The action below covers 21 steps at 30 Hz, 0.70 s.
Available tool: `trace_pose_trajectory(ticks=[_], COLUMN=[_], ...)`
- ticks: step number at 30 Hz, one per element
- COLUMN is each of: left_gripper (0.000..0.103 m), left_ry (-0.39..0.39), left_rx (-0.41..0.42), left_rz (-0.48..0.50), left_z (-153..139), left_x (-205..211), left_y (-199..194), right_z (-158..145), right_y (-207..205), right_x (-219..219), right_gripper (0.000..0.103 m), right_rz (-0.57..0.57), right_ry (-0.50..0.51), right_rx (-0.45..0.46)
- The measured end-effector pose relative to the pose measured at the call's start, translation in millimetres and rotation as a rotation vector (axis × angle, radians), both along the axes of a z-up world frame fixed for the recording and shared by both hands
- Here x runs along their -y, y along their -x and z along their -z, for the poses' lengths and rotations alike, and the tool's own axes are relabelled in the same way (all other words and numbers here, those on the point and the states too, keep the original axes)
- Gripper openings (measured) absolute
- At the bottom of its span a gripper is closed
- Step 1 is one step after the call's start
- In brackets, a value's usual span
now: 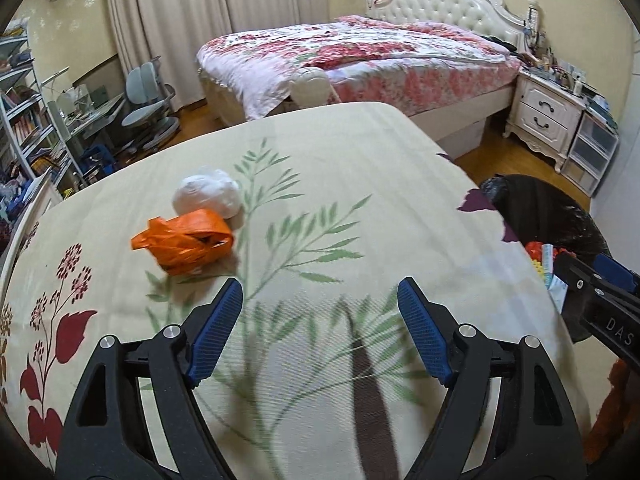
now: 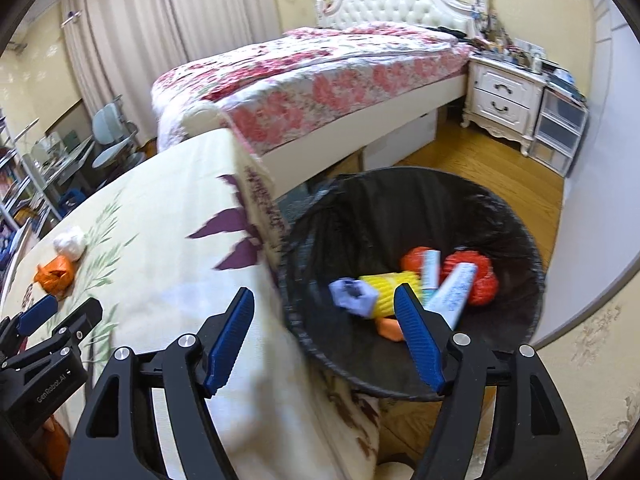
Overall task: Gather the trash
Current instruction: 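Grasp the crumpled orange bag with the left tool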
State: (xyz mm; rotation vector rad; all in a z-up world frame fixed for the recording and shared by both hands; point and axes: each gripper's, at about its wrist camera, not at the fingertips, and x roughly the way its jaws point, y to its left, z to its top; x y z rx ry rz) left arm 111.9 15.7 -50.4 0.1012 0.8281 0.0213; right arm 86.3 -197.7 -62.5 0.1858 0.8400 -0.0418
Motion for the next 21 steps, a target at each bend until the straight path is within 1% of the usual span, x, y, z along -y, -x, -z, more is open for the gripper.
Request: trace_pose_trajectory(ticks=[4, 8, 10, 17, 21], left_gripper=[0.079, 0.079, 0.079, 0.081, 0.081], left_ry=[0.008, 0.018, 0.021, 0.023, 0.043], left_rx=[-0.01, -0.012, -0.015, -0.02, -0.035], left_rz=[-0.064, -0.108, -0.121, -0.114, -0.125], left_z=[0, 0, 0, 1, 4], left_x=[-33, -55, -62, -74, -81], left_y=[-1, -5, -9, -24, -34], right_z=[1, 0, 1, 1, 3], right_y=[-4, -10, -16, -27, -27], right_x=[-30, -53, -64, -82, -79], right_gripper=[0.071, 0.074, 0.074, 0.075, 0.077], right_rz=[-0.069, -0.117, -0.136, -0.161, -0.153], right_ry=[0.015, 0.034, 0.058, 0.102, 0.081], right_rx=[-0.015, -0.02, -0.038, -0.049, -0.052])
